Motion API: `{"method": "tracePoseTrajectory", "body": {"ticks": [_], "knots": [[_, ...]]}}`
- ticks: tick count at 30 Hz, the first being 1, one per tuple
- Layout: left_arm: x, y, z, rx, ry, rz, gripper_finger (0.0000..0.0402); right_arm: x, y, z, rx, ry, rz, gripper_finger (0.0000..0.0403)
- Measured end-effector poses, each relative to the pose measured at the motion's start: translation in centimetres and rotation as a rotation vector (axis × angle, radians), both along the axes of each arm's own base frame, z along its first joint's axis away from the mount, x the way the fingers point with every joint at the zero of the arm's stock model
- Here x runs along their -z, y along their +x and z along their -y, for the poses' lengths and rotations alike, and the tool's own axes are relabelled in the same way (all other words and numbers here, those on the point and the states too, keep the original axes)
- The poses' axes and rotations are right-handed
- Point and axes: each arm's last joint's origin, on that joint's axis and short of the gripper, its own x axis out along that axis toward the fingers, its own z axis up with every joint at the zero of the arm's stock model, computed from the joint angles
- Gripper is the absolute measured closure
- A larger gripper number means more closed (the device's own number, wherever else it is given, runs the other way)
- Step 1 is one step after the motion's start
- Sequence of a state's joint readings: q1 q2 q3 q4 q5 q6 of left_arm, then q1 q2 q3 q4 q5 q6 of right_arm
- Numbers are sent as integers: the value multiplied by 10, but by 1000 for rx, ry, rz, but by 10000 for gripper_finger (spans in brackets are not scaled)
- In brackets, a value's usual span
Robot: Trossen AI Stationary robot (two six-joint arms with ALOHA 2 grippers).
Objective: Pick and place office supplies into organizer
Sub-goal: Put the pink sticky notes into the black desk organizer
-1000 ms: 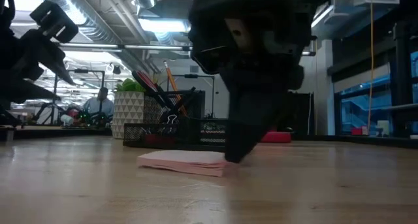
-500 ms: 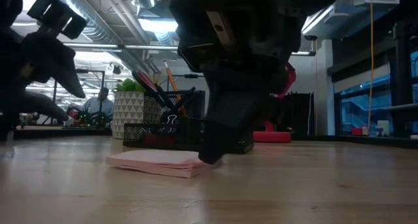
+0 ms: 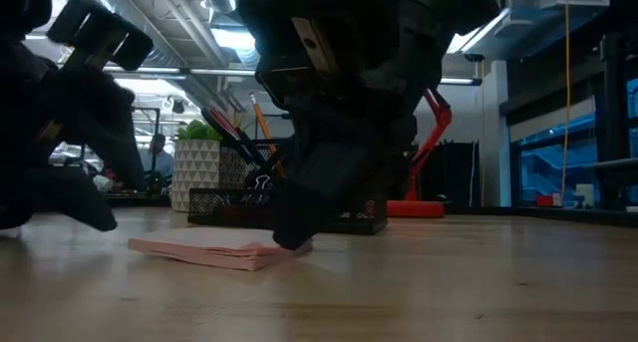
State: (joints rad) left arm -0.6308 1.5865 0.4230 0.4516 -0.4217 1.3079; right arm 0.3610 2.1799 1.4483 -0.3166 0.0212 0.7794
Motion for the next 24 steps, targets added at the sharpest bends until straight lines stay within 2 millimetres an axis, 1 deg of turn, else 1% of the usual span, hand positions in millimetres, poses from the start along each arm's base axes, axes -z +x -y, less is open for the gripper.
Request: {"method": "tracePoseTrajectory", "body": {"ticks": [6,11,19,24], "knots": [[3,15,9,6,9,-1,247,-1,3,2,0,4,20,402],[1,24,10,-8,2,5,249,-1,4,3,-14,-3,41,402],[4,26,6,18,-20,-50,247,-1,5,2,-15,-2,45,402],[4,27,5,18,-22,-54,247,-2,5,2,-14,-2,46,402]]}}
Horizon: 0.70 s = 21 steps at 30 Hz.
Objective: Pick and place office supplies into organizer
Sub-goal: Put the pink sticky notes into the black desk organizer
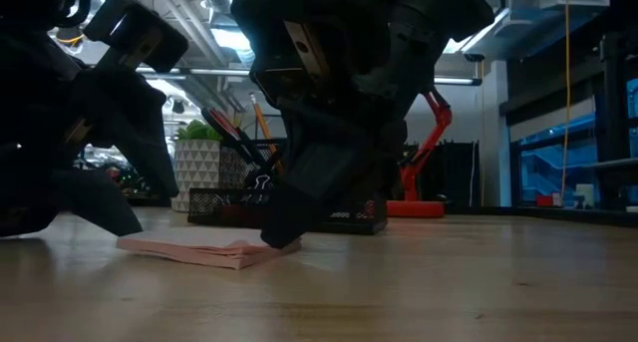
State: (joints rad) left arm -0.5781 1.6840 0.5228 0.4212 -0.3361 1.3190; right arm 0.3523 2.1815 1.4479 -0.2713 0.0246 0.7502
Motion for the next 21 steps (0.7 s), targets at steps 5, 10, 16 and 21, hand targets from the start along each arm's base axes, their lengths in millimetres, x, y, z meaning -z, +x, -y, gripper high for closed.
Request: {"method": "tracePoseTrajectory", "body": {"ticks": [5,10,16,21], "knots": [[7,0,1,19,4,-28,247,0,0,0,0,2,2,402],[9,3,2,18,-11,-14,247,-1,2,0,2,8,19,402],[8,6,4,31,-15,-24,247,-1,3,1,2,11,27,402],[7,8,4,23,-42,-33,247,-1,3,1,4,13,27,402]]}}
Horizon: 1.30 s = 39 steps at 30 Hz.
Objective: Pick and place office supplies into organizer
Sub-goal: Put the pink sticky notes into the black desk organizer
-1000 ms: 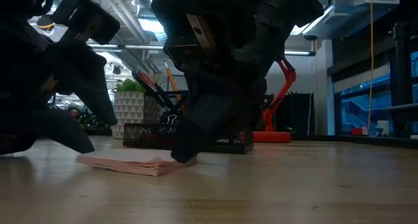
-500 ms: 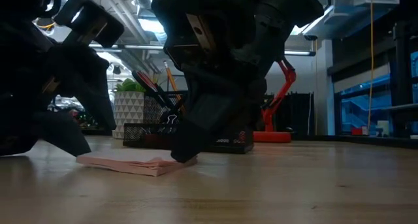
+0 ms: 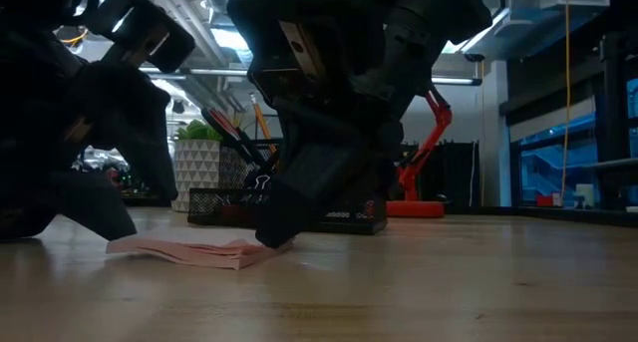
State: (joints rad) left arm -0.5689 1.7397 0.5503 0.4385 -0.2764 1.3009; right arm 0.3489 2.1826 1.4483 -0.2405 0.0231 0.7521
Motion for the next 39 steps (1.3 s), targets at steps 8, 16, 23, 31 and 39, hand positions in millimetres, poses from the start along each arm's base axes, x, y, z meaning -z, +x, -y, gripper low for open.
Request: {"method": "tracePoseTrajectory", "body": {"ticks": [8,16,23,31,39], "knots": [[-1,2,-1,-71,-5,37,247,0,0,0,0,0,1,402],[-3,4,-1,-105,-12,74,247,0,0,0,1,-2,-8,402],[-5,5,1,-120,-27,112,247,0,0,0,1,0,-5,402],[-9,7,3,-139,-35,167,247,-1,2,-1,2,10,23,402],[-11,8,3,-159,-33,192,248,-1,2,-1,5,11,21,402]]}}
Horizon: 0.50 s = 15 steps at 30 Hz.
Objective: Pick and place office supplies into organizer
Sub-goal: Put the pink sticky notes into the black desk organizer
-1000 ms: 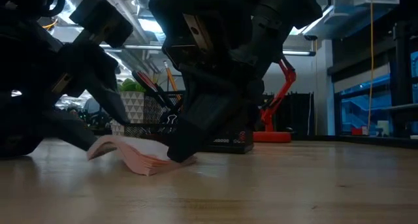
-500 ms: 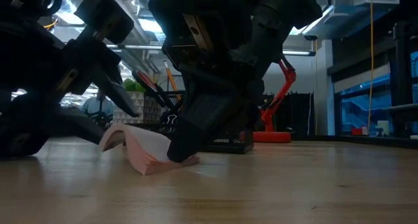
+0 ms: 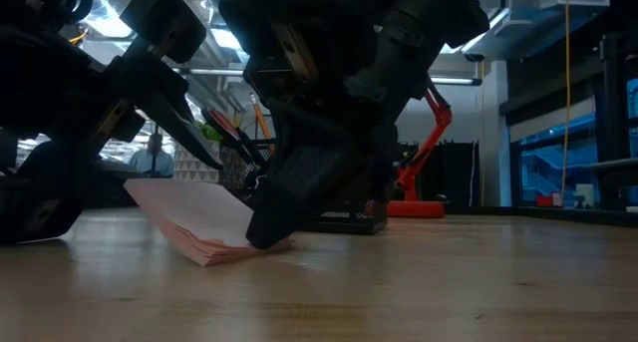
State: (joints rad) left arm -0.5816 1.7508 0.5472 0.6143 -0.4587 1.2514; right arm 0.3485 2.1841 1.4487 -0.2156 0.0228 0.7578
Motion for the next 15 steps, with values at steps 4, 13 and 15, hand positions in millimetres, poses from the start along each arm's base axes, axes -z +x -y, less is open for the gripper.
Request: {"method": "tracePoseTrajectory", "body": {"ticks": [4,13,15], "knots": [[0,0,0,0,0,0,266,0,0,0,0,0,-1,402],[1,-2,2,2,10,-22,340,0,0,0,-2,-3,0,401],[1,-3,3,2,14,-22,356,-1,0,0,0,-4,6,399]]}}
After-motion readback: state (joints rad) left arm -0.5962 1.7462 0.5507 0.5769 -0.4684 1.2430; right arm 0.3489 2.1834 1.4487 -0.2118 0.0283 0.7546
